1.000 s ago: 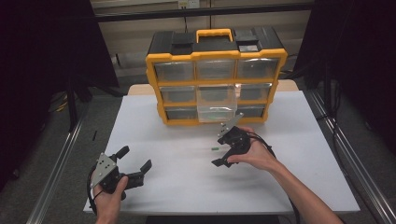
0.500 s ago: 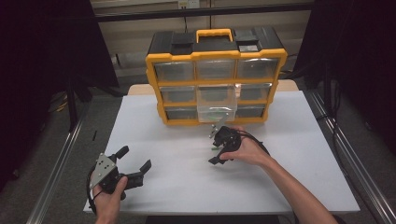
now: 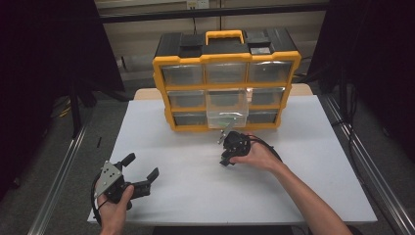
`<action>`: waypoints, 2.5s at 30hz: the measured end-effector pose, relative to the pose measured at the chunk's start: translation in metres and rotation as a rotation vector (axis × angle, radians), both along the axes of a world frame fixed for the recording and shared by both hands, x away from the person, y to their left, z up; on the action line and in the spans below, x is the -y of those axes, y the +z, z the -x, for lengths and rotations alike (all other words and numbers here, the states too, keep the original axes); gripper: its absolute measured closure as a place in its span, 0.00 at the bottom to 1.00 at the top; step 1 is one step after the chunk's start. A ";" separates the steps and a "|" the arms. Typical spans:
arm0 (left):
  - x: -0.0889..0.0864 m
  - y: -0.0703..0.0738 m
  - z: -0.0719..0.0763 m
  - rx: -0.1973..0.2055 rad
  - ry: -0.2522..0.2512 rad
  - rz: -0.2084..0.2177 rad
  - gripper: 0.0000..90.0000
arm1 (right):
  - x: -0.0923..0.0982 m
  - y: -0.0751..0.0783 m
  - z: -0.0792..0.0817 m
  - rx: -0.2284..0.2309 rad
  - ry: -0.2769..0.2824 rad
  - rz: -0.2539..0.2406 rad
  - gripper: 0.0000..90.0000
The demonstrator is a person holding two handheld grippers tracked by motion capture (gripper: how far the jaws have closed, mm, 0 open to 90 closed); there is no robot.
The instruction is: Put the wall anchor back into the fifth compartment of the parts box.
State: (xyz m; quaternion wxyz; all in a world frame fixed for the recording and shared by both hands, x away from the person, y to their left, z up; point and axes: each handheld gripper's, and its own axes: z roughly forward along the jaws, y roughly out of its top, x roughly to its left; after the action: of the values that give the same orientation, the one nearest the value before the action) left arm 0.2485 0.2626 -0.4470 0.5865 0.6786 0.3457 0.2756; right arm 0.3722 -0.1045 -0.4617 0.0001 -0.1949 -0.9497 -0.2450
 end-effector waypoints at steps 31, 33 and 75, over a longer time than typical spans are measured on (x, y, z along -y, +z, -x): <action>0.002 0.001 -0.006 0.000 0.001 0.006 0.03 | 0.030 0.025 0.015 0.036 -0.019 -0.227 0.94; 0.007 0.000 -0.006 -0.008 0.011 0.061 0.03 | 0.033 0.031 0.017 0.038 -0.026 -0.245 0.94; -0.006 0.001 -0.002 0.001 0.028 0.030 0.03 | 0.055 0.162 0.033 0.228 -0.003 -0.440 0.94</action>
State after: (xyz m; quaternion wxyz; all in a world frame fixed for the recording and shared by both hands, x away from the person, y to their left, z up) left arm 0.2503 0.2685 -0.4461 0.5928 0.6647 0.3590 0.2790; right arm 0.3396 -0.1596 -0.3001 -0.0652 -0.1627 -0.8671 -0.4663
